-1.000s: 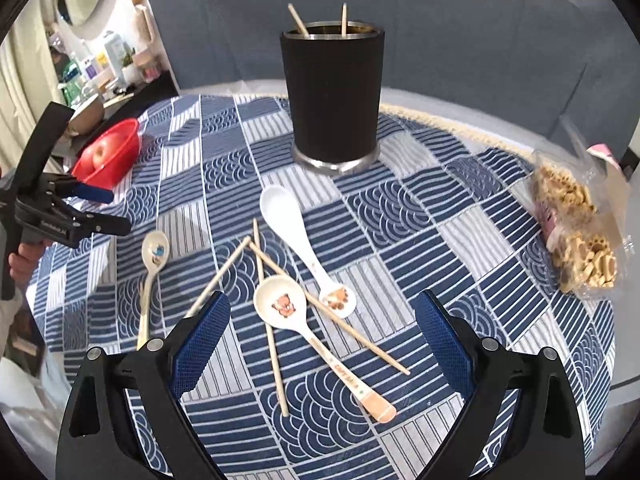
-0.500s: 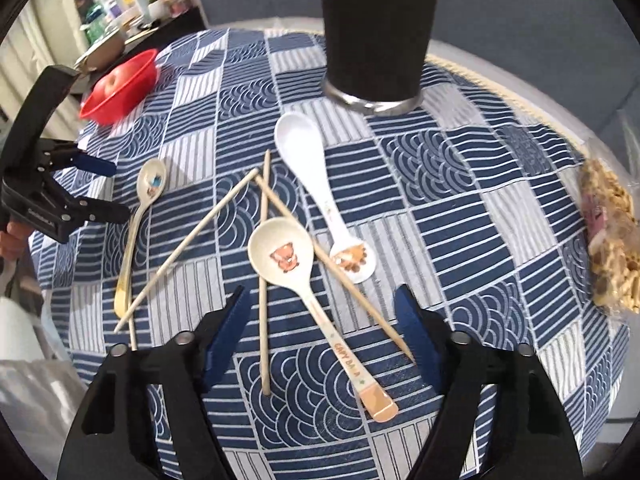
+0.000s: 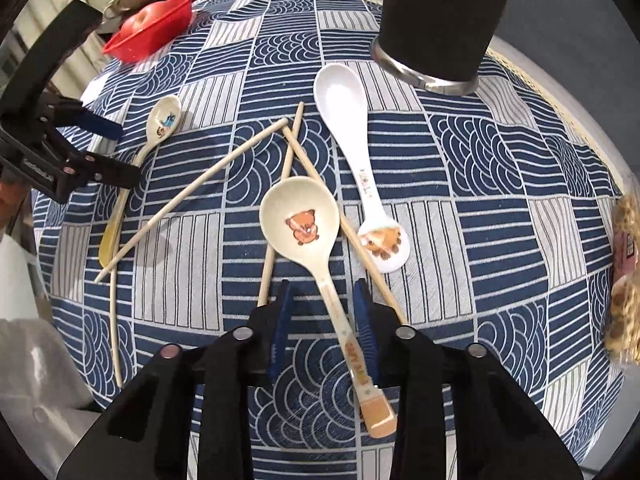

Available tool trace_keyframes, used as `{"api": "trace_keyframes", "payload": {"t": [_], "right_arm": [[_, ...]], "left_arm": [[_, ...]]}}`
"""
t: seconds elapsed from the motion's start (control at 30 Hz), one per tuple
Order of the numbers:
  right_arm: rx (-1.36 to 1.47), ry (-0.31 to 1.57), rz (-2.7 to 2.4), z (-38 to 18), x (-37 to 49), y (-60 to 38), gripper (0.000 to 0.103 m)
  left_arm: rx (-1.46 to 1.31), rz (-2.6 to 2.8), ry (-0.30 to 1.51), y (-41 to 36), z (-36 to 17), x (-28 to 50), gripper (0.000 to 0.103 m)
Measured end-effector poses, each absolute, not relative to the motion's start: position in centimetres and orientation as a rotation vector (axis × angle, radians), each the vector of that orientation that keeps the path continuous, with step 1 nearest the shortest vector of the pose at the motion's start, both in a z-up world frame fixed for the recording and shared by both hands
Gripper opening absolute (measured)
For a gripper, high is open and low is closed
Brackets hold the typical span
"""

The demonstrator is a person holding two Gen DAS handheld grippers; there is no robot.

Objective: Organize utensils
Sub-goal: 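Grasp the blue-print spoon handle with the left tool while right tool lifts its spoon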

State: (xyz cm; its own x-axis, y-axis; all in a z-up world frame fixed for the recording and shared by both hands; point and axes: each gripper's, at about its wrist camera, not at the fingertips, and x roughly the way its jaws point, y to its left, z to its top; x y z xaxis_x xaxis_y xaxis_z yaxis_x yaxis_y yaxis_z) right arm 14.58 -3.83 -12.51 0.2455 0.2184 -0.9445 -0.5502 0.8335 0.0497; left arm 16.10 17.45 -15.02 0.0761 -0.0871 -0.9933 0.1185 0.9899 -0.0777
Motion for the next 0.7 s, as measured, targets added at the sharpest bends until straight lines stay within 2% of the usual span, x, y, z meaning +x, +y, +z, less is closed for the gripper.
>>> {"api": "trace_keyframes", "payload": {"t": [0.07, 0.17, 0.2, 0.27, 0.3, 0.37, 0.4, 0.5, 0.7], "right_arm": [[-0.331, 1.208, 0.537, -12.6, 14.7, -3.9, 0.013], [-0.342, 1.191, 0.566, -12.7, 14.7, -3.8, 0.007], [-0.337, 1.186, 0.573, -12.7, 14.7, -3.9, 0.007], [-0.297, 1.188, 0.584, -12.6, 14.9, -4.5, 0.007], [-0.269, 1.193, 0.593, -12.6, 15.0, -4.9, 0.007], [-0.226, 1.190, 0.610, -12.5, 15.0, -5.4, 0.007], [-0.202, 1.187, 0.618, -12.3, 14.9, -5.6, 0.007], [-0.119, 1.175, 0.639, -11.7, 15.1, -6.4, 0.007], [-0.062, 1.129, 0.644, -9.5, 15.4, -7.8, 0.007]], "left_arm": [[0.039, -0.105, 1.488, 16.8, -15.3, 16.2, 0.097], [0.059, -0.033, 1.498, 15.5, -15.7, 16.6, 0.097], [0.046, -0.015, 1.499, 15.3, -15.6, 16.9, 0.095], [0.016, 0.019, 1.502, 15.6, -15.1, 17.3, 0.082], [0.014, 0.022, 1.505, 15.7, -14.8, 17.5, 0.067], [0.009, 0.017, 1.522, 16.0, -14.3, 17.9, 0.018], [-0.015, 0.026, 1.556, 16.4, -14.3, 18.1, 0.010], [-0.128, 0.029, 1.584, 17.8, -14.3, 18.9, 0.009], [-0.146, 0.026, 1.582, 19.2, -14.0, 17.7, 0.009]]}}
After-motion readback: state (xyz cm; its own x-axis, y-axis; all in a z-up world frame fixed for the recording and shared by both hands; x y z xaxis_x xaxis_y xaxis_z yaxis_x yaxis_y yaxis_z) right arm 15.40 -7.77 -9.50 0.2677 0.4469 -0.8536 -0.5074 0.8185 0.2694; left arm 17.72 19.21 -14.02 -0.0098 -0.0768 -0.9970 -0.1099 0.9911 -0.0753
